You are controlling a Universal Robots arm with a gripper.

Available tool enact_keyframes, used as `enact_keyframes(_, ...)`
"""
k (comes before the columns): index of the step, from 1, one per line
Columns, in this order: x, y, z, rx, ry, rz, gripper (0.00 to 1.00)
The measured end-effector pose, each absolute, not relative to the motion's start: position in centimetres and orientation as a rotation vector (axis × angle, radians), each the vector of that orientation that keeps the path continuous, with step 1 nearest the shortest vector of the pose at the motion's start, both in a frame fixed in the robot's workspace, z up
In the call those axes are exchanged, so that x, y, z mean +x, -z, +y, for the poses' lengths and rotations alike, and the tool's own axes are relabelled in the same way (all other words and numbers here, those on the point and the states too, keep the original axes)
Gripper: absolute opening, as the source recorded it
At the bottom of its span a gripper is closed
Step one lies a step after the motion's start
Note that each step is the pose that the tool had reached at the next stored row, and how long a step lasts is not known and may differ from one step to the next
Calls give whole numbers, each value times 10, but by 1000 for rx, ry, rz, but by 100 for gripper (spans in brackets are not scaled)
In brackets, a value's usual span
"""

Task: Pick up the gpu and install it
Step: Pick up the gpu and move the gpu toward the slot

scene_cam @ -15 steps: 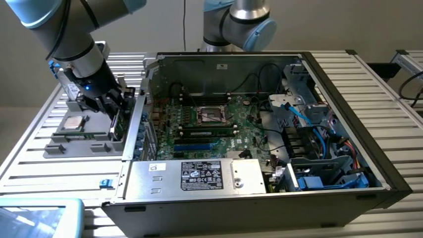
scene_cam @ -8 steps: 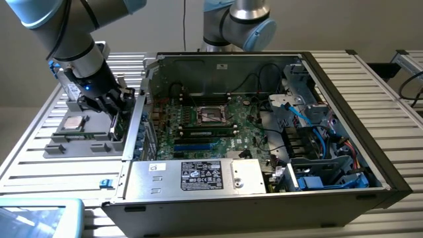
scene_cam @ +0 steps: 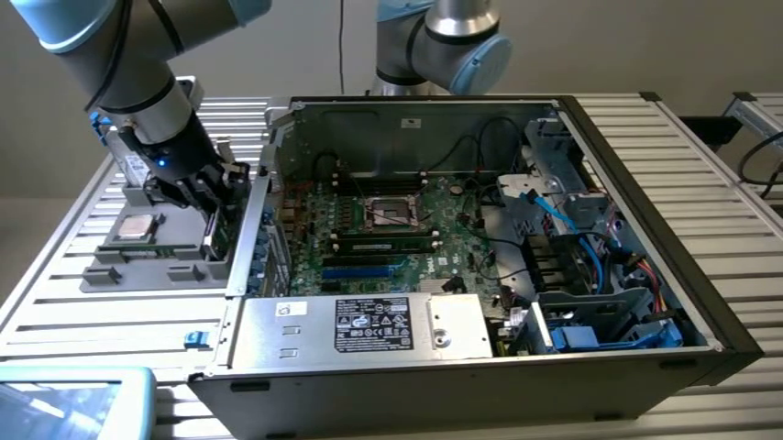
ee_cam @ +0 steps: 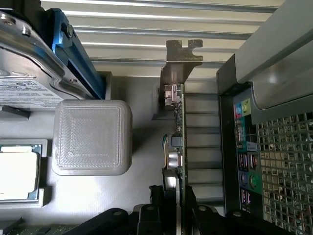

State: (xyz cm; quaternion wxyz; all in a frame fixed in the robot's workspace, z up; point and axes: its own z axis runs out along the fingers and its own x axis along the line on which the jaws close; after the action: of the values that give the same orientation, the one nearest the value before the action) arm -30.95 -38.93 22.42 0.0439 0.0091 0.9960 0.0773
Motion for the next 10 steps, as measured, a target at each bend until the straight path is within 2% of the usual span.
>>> enact_keyframes(10, -310, -261, -394, 29, -245, 3046, 28)
